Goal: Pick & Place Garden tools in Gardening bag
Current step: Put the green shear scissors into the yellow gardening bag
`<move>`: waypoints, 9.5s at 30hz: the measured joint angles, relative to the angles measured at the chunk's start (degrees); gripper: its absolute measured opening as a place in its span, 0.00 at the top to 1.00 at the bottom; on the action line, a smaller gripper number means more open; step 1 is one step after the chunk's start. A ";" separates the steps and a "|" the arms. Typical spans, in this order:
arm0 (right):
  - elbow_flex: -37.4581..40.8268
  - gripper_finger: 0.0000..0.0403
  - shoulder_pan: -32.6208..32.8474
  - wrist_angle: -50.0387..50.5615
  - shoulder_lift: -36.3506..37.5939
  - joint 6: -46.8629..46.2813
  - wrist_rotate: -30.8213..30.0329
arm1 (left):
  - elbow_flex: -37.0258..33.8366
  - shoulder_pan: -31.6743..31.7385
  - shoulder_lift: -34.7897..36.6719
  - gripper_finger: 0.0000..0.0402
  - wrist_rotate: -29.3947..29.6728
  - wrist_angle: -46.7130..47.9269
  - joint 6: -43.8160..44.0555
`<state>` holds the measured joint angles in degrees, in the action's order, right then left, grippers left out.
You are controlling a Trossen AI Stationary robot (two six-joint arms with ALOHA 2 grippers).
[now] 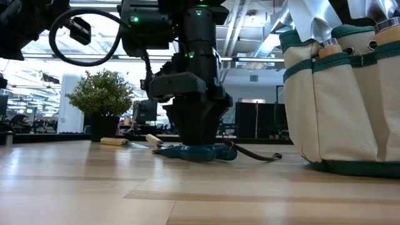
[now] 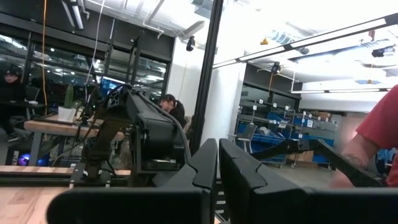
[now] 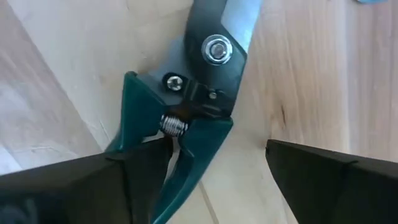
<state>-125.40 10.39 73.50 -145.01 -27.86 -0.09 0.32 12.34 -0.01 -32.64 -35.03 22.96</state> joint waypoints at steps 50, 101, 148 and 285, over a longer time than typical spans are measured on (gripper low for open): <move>0.33 0.87 15.49 -21.84 31.51 -3.64 -27.59 | 0.00 -0.02 0.00 0.96 0.00 -0.01 0.00; 0.25 0.87 23.80 -31.23 46.42 4.35 -12.82 | 0.00 0.00 0.01 0.96 -0.02 0.00 0.00; 3.06 0.88 51.96 16.50 42.90 -36.82 -81.16 | 0.02 -0.02 -0.90 0.96 0.00 0.00 0.00; 58.16 0.88 53.78 7.07 54.39 -63.69 -70.82 | 0.02 -1.01 -0.22 0.96 -0.17 -0.02 0.00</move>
<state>-67.24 64.17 80.58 -90.62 -91.55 -70.91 0.34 11.33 -0.23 -32.82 -35.05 22.96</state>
